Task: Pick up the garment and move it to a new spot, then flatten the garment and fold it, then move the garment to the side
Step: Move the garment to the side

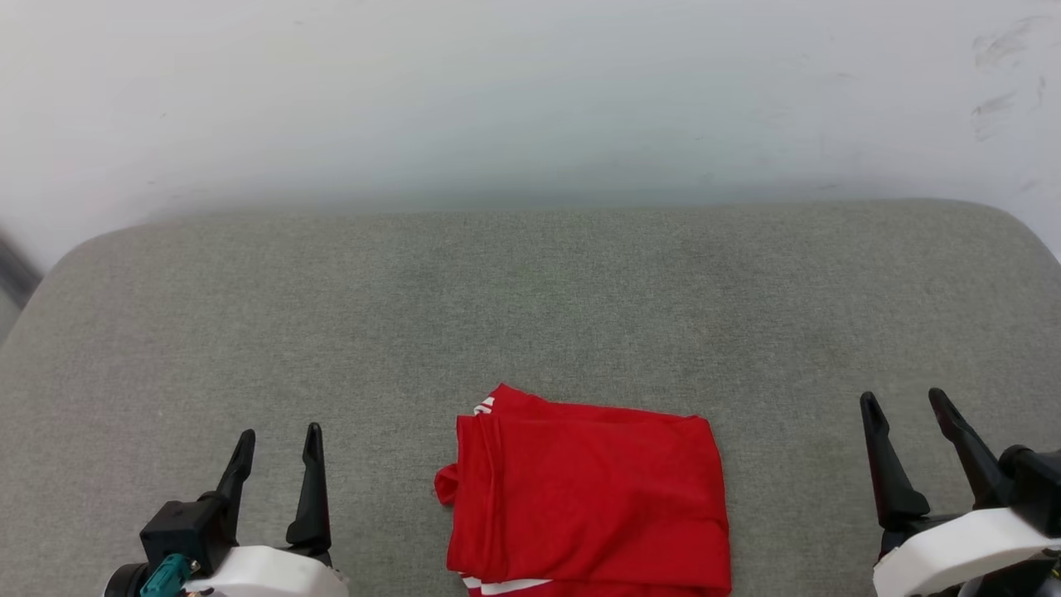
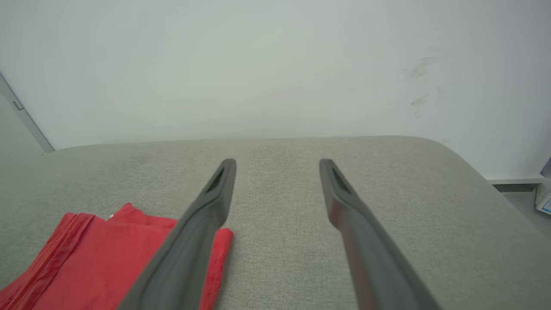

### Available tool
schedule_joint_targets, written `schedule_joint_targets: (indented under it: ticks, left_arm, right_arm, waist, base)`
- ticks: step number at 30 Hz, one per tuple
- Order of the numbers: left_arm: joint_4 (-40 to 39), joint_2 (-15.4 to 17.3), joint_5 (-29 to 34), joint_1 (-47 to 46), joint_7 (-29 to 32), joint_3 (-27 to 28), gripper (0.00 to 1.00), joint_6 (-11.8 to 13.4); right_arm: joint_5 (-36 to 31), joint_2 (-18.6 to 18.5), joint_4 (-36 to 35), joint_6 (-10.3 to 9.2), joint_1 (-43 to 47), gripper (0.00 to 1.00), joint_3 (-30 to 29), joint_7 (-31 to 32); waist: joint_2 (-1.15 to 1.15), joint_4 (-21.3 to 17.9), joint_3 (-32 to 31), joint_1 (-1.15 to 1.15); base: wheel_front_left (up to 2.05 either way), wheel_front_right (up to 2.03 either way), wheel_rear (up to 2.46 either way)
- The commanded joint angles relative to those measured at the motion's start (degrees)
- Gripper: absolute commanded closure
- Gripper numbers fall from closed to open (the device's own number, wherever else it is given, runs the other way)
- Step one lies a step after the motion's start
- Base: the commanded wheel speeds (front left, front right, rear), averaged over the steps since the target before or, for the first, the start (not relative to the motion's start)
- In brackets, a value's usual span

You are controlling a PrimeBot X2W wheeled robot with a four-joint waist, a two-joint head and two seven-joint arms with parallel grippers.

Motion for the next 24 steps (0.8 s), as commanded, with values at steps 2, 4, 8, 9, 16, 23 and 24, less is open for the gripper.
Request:
schedule_joint_targets:
  ticks: [2, 4, 8, 9, 16, 23, 24]
  left_arm:
    - [-0.13, 0.37, 0.05, -0.49, -0.30, 0.30, 0.00, -0.18]
    - [-0.24, 0.36, 0.07, -0.68, -0.31, 0.45, 0.00, -0.14]
    - [-0.72, -0.02, 0.32, -1.51, -0.33, 0.63, 0.00, -0.23]
    - [-0.76, -0.11, 0.53, -1.72, -0.33, 0.72, 0.00, 0.04]
    - [-0.91, -1.60, 1.15, -4.43, -0.39, 1.36, 0.00, -0.59]
    - [-0.84, -3.27, 2.75, -6.98, -0.34, 2.00, 0.00, -1.75]
    - [-0.76, -3.45, 2.94, -7.41, -0.34, 2.23, 0.00, -1.90]
  right_arm:
    - [0.25, 0.34, -0.24, -0.02, 0.21, 0.00, -1.00, 0.76]
    - [1.45, 0.46, -0.13, -0.02, 0.11, 0.00, -2.05, 1.69]
    - [6.08, -1.18, 2.32, -0.03, -0.72, 0.00, -7.01, 7.66]
    - [7.65, -1.80, 3.32, -0.02, -1.35, 0.00, -8.38, 9.49]
    - [21.46, -7.56, 13.29, -0.02, -4.12, 0.00, -11.29, 24.80]
    - [37.34, -3.95, 21.03, -0.02, -7.65, 0.00, -8.34, 37.07]
    - [39.63, -3.32, 21.63, -0.02, -8.20, 0.00, -7.73, 37.69]
  waist:
    - [0.00, 0.03, 0.26, 0.00]
    - [0.00, 0.22, 0.49, 0.00]
    - [0.00, 1.15, 1.64, 0.00]
    - [0.00, 1.43, 2.10, 0.00]
    - [0.00, 4.29, 5.87, 0.00]
    - [0.00, 7.05, 10.04, 0.00]
    - [0.00, 7.31, 10.72, 0.00]
  base:
    - [0.00, 0.00, 0.00]
    - [0.00, 0.00, 0.00]
    - [0.00, 0.00, 0.00]
    - [0.00, 0.00, 0.00]
    - [0.00, 0.00, 0.00]
    - [0.00, 0.00, 0.00]
    - [0.00, 0.00, 0.00]
